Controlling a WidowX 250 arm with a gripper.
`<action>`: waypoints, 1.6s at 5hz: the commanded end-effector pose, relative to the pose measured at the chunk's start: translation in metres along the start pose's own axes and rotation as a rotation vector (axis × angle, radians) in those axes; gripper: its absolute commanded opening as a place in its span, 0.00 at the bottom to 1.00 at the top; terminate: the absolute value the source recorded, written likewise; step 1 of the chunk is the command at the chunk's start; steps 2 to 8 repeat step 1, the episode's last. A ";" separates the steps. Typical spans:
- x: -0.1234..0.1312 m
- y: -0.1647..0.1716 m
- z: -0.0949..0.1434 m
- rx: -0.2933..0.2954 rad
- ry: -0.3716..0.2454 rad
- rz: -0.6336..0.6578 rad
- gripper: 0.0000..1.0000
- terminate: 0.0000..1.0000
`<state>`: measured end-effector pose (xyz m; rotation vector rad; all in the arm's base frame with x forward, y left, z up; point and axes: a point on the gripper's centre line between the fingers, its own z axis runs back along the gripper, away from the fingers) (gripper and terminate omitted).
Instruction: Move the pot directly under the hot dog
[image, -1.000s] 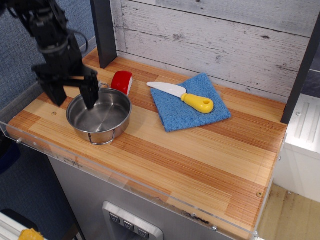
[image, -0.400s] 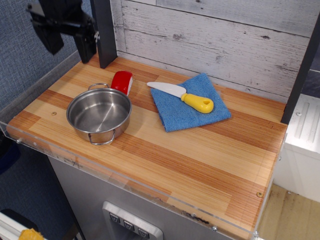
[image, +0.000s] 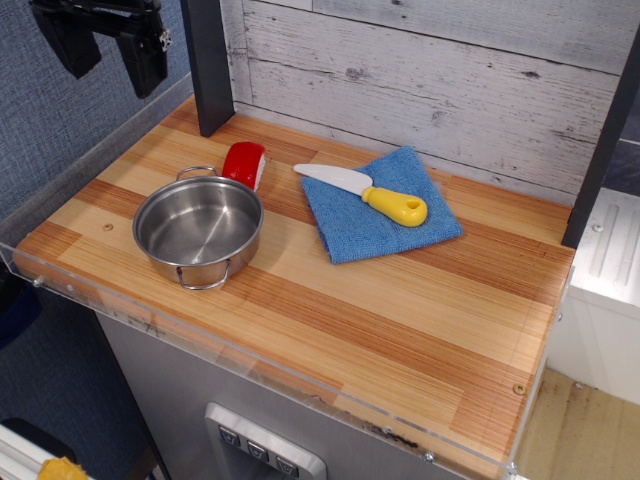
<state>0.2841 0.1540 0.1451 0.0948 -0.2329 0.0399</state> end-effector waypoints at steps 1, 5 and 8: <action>0.005 -0.003 0.021 0.030 -0.052 -0.002 1.00 1.00; 0.005 -0.003 0.021 0.030 -0.052 -0.002 1.00 1.00; 0.005 -0.003 0.021 0.030 -0.052 -0.002 1.00 1.00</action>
